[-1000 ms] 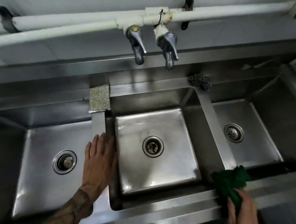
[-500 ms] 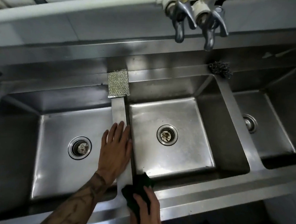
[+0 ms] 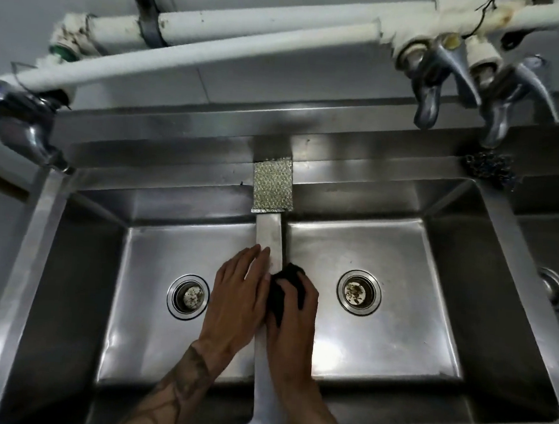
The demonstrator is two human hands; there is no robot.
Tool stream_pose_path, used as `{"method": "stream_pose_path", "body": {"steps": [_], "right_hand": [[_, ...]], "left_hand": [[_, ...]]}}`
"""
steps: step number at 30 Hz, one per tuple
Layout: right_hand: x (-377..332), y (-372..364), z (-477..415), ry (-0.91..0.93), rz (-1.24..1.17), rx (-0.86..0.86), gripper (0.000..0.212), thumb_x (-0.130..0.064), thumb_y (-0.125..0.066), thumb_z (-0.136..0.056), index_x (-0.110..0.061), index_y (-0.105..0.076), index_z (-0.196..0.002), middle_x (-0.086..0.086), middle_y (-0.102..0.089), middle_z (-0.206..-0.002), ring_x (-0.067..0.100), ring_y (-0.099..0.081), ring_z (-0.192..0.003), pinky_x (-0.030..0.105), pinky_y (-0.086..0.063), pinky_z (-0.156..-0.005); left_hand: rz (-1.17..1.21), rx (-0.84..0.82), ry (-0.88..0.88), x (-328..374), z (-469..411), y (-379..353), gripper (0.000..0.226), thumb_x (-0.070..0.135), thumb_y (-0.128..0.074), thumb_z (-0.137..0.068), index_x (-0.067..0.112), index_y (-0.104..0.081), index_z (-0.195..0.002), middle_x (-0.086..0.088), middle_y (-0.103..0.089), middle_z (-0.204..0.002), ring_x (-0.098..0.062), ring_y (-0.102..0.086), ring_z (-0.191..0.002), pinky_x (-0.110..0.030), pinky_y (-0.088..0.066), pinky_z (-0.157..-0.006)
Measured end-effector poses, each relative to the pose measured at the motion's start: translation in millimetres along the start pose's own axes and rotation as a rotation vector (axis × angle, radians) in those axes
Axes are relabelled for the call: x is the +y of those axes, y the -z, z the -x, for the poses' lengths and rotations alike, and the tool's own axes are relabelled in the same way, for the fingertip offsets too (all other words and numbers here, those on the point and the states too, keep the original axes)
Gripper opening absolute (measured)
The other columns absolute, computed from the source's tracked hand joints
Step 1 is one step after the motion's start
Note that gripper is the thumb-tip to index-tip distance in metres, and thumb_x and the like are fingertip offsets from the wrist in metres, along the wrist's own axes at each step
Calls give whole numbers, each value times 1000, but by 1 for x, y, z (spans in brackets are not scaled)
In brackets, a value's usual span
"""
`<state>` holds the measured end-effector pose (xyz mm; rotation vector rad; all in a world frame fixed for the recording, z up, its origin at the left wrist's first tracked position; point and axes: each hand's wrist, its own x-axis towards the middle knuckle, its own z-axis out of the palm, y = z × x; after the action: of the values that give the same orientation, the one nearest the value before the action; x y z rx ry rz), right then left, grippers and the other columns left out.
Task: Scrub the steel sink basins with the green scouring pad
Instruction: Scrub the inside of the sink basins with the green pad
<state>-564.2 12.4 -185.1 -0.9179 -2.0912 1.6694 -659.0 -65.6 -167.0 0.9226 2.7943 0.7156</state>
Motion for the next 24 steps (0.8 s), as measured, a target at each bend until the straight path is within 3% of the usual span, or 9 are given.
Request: {"method": "stream_pose_path", "body": {"steps": [2, 5, 7, 9, 14, 17, 20, 22, 24], "right_hand": [[-15, -12, -47, 68, 176, 75, 36, -20, -60, -103, -32, -57, -137, -23, -50, -139, -5, -48, -132, 15, -45, -106], [-27, -31, -96, 182, 211, 125, 31, -33, -56, -101, -47, -56, -129, -20, -49, -137, -2, -47, -132, 20, -43, -108], [-31, -39, -115, 252, 303, 132, 32, -35, -56, -99, -43, -57, -130, -16, -49, -137, 3, -48, -132, 31, -44, -113], [-32, -43, -117, 182, 257, 98, 35, -30, -54, -100, -34, -57, -136, -11, -45, -144, 10, -45, -136, 29, -39, -114], [-12, -14, -34, 140, 431, -40, 45, -13, -61, -97, -16, -57, -141, 3, -36, -156, 18, -36, -143, 12, -24, -115], [6, 9, 41, 142, 510, 5, 49, -3, -72, -88, -16, -61, -134, 2, -43, -147, 21, -50, -134, 24, -37, -114], [20, 24, 118, 126, 592, 112, 32, -27, -68, -94, -21, -65, -125, 0, -54, -130, 26, -63, -114, 31, -47, -97], [20, 21, 159, 82, 651, 212, 36, -42, -63, -91, -19, -71, -117, 4, -62, -116, 31, -65, -96, 32, -48, -87], [17, 13, 181, 85, 654, 282, 39, -44, -63, -86, -17, -74, -111, 5, -65, -101, 35, -63, -86, 31, -47, -81]], "left_hand": [[6, 33, 62, -5, -5, -3, 51, 31, -33, -110, 8, -53, -151, -13, -57, -154, -29, -53, -144, -39, -35, -122], [27, 63, 82, -13, -12, -3, 51, 30, -35, -110, 6, -54, -151, -14, -59, -152, -30, -57, -141, -39, -37, -121], [13, 90, 63, -16, -12, -3, 51, 30, -37, -109, 4, -54, -149, -15, -61, -150, -31, -59, -138, -41, -41, -119], [17, 87, 72, -21, -10, 0, 50, 29, -38, -108, 3, -56, -147, -16, -62, -148, -31, -60, -136, -42, -42, -117], [63, 53, 60, -31, -2, 11, 52, 30, -37, -108, 4, -55, -149, -14, -60, -150, -31, -59, -138, -47, -46, -117], [79, 8, 25, -42, 7, 21, 49, 29, -41, -109, 6, -54, -150, -13, -59, -152, -31, -57, -140, -46, -44, -118], [83, -17, -45, -52, 27, 34, 47, 23, -51, -106, 7, -54, -151, -14, -58, -153, -32, -57, -141, -50, -45, -118], [56, -10, -96, -64, 46, 45, 48, 23, -54, -104, 8, -56, -149, -13, -59, -152, -33, -58, -140, -52, -47, -116], [22, -15, -128, -75, 65, 54, 47, 28, -53, -104, 11, -59, -148, -13, -59, -152, -35, -59, -139, -53, -49, -114]]}}
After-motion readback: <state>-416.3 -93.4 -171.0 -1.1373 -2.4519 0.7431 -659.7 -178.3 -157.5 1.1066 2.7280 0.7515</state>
